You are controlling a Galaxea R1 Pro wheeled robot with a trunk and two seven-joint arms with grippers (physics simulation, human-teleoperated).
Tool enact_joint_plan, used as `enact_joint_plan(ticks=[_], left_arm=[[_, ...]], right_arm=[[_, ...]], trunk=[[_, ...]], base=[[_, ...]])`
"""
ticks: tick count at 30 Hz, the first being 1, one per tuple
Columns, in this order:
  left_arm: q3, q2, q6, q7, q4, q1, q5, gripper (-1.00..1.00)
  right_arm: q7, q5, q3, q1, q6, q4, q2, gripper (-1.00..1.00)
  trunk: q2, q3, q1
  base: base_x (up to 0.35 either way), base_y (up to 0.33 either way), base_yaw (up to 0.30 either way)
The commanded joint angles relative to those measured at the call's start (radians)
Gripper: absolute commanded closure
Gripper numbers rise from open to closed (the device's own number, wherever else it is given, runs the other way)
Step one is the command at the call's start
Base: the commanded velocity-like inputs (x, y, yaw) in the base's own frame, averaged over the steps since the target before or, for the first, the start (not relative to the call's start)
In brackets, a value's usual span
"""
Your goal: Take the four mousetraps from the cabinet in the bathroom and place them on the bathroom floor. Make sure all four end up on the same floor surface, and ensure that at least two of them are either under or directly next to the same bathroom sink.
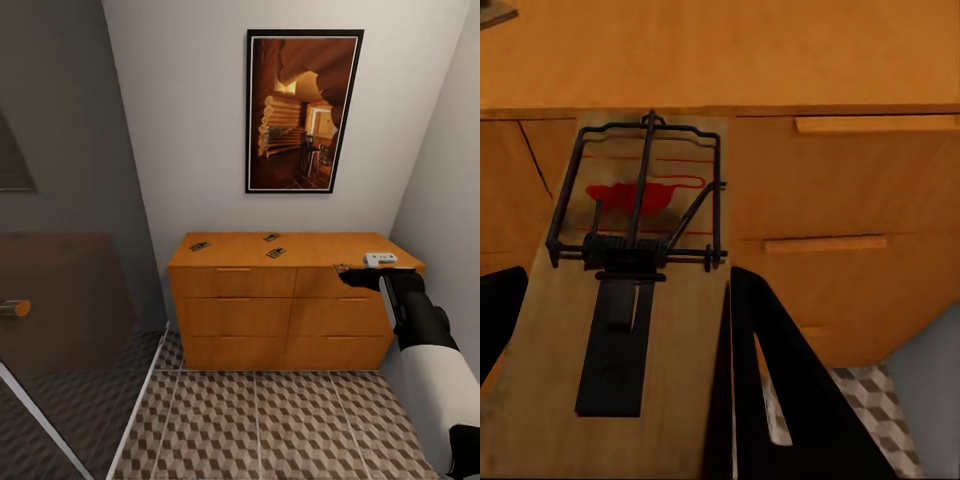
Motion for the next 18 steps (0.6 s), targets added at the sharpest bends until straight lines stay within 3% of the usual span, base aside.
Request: enact_joint_plan(ticks=[1, 10, 18], left_arm=[[0.002, 0.000, -0.002, 0.000, -0.001, 0.000, 0.000, -1.00], [0.002, 0.000, -0.002, 0.000, -0.001, 0.000, 0.000, -1.00], [0.002, 0.000, -0.002, 0.000, -0.001, 0.000, 0.000, -1.00]], right_arm=[[0.007, 0.008, -0.001, -0.001, -0.003, 0.008, 0.000, 1.00], [0.007, 0.010, -0.001, -0.001, -0.082, 0.104, -0.003, 1.00], [0.007, 0.016, -0.003, -0.001, -0.214, 0.244, -0.005, 1.00]], trunk=[[-0.001, -0.001, 0.000], [-0.001, -0.001, 0.000], [-0.001, -0.001, 0.000]], base=[[-0.185, 0.119, 0.000], [-0.064, 0.019, 0.000], [-0.001, 0.000, 0.000]])
